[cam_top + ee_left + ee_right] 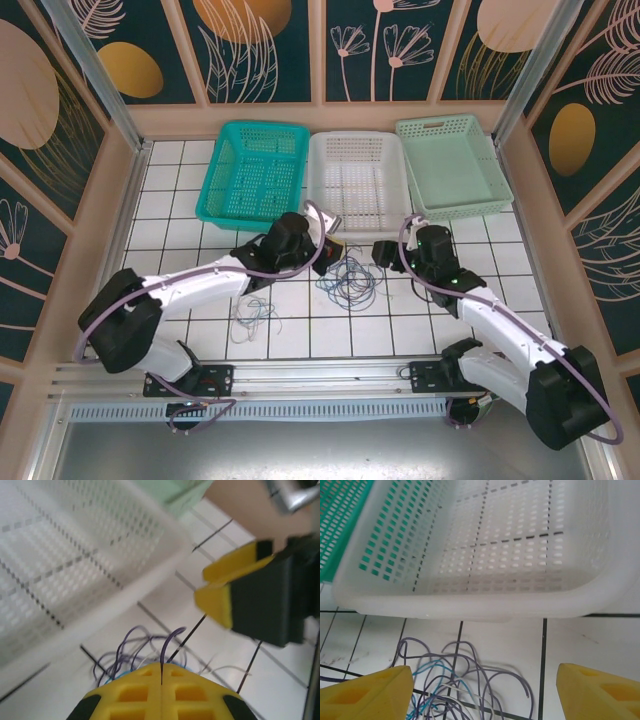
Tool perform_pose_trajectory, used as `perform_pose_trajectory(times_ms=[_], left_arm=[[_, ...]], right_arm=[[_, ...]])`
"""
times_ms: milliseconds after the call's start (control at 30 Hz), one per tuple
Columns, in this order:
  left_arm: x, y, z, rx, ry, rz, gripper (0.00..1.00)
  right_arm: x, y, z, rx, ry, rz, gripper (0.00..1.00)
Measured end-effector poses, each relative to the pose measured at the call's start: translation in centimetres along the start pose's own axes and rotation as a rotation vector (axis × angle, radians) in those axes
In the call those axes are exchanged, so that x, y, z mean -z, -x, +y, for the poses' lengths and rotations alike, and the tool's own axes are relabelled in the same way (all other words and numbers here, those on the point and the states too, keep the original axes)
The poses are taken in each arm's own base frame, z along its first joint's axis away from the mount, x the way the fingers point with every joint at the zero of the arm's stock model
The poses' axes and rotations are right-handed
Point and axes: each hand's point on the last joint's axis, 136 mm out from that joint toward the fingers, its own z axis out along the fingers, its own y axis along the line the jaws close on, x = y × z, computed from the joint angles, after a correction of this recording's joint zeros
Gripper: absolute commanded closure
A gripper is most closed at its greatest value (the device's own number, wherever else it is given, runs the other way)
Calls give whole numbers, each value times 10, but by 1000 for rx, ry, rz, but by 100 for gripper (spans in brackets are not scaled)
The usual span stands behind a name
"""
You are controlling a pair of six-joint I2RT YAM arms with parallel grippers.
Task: Untangle the cables
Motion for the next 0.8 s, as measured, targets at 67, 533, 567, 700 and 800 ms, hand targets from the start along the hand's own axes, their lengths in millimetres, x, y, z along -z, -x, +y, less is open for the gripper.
perform_pose_trajectory(times_ms=[67, 533, 567, 700, 800], left_arm=[[9, 17, -8, -4, -15, -43, 100], [64, 85, -46, -3, -124, -275, 100], [66, 87, -48, -2, -132, -283, 100], [68, 92, -50, 9, -146, -306, 100], [71, 93, -51, 20, -153, -319, 100]], right_arm=[[6, 7, 5, 8, 20, -33, 23], [32, 18, 34, 86, 174, -112, 21], [33, 17, 37, 91, 189, -108, 22], [32, 11, 41, 96, 219, -87, 23], [32, 9, 42, 97, 231, -78, 22]])
